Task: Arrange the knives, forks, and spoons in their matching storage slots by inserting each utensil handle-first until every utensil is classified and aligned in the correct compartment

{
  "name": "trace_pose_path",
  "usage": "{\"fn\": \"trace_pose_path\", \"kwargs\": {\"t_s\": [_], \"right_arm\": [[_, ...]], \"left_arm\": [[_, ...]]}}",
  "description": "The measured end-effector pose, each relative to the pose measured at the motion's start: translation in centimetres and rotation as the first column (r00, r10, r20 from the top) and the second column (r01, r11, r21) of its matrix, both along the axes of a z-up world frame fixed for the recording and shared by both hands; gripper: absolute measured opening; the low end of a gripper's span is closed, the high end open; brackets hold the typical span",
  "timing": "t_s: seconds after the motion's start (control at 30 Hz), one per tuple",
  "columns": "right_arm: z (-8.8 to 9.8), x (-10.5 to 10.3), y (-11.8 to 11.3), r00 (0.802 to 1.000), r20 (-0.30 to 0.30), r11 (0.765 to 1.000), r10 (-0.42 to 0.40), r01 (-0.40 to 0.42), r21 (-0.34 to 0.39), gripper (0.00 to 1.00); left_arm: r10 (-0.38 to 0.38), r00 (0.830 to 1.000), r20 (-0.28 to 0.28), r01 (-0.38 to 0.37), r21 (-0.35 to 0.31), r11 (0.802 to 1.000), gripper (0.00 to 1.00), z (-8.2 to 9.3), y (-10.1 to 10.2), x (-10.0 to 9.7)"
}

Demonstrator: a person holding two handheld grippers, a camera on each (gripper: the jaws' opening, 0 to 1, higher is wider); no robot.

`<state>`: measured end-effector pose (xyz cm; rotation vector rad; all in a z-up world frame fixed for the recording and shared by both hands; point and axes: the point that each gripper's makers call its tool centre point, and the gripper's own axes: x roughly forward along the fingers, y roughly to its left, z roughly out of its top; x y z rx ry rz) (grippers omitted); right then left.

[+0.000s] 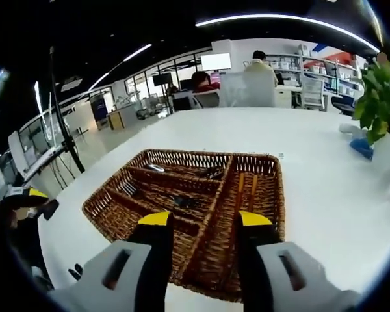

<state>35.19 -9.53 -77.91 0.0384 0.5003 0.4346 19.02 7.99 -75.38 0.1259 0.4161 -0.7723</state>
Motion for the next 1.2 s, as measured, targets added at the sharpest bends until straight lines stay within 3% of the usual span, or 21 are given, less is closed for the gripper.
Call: {"fn": "trace_pose_path", "kwargs": {"t_s": [0.37, 0.67, 0.93, 1.07, 1.2], "right_arm": [[2.6, -4.8, 1.4, 0.994, 0.089, 0.998, 0.056, -0.056, -0.006, 0.58], [3.6, -8.5, 1.1, 0.986, 0.143, 0.996, 0.087, -0.084, -0.023, 0.70], [5.1, -11.4, 0.2, 0.976, 0.183, 0.993, 0.116, -0.121, 0.012, 0.89], [5.5, -12.4, 0.1, 0.973, 0.193, 0.990, 0.130, -0.137, 0.022, 0.99], [5.0, -13.7, 0.0, 0.973, 0.165, 0.986, 0.163, -0.168, 0.016, 1.00]], "left_arm": [[0.002, 1.000, -0.003, -0.002, -0.013, 1.000, 1.00, 0.1, 0.6, 0.0], [0.008, 1.000, -0.009, -0.008, -0.040, 0.999, 1.00, 0.3, 0.6, 0.3], [0.012, 1.000, -0.026, -0.014, -0.092, 0.996, 1.00, 1.1, 0.5, 0.6], [0.018, 1.000, -0.019, -0.020, -0.127, 0.992, 1.00, 1.7, 0.7, 0.7], [0.013, 1.000, 0.002, -0.012, -0.138, 0.990, 1.00, 2.0, 1.1, 0.4]]}}
